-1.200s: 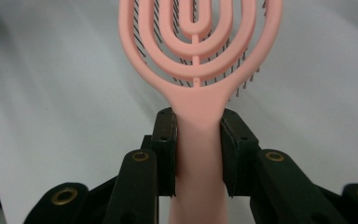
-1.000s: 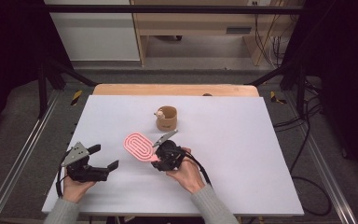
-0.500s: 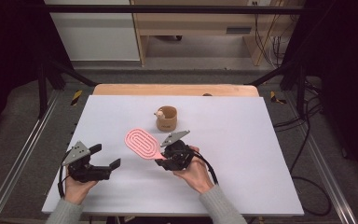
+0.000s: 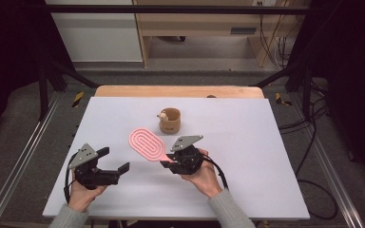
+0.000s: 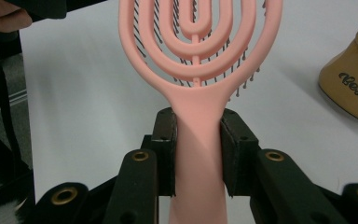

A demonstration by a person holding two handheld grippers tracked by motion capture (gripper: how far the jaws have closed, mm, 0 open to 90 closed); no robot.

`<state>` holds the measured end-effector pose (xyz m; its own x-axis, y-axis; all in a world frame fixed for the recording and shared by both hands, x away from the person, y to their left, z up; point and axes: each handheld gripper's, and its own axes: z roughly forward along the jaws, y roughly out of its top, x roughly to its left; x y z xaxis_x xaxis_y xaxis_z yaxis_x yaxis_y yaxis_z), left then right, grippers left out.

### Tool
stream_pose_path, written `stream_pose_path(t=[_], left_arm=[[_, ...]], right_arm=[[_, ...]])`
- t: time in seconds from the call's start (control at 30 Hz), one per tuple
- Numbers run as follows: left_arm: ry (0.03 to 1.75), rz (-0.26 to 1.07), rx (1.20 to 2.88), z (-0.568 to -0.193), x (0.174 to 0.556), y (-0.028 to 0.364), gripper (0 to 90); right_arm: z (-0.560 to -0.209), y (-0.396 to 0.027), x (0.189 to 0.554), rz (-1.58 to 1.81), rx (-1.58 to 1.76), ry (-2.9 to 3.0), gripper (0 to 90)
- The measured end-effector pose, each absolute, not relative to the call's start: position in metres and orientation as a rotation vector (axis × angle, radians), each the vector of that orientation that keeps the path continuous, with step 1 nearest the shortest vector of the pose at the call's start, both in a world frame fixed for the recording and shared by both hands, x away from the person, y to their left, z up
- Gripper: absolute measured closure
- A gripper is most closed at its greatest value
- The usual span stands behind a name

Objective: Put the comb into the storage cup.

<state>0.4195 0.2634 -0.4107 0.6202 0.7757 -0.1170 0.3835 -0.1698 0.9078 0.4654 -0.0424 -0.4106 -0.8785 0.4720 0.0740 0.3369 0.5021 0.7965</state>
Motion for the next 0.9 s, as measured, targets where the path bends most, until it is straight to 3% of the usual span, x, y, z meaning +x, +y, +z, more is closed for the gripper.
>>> stream_pose_path(t=[0.37, 0.9], left_arm=[[0.947, 0.465, 1.814, -0.408, 0.417, 0.255, 0.1], [0.996, 0.507, 1.668, -0.392, 0.411, 0.261, 1.1]], right_arm=[[-0.411, -0.048, 0.466, 1.420, 0.697, 2.556, 70.4], [-0.414, -0.040, 0.461, 1.519, 0.651, 2.507, 70.4]])
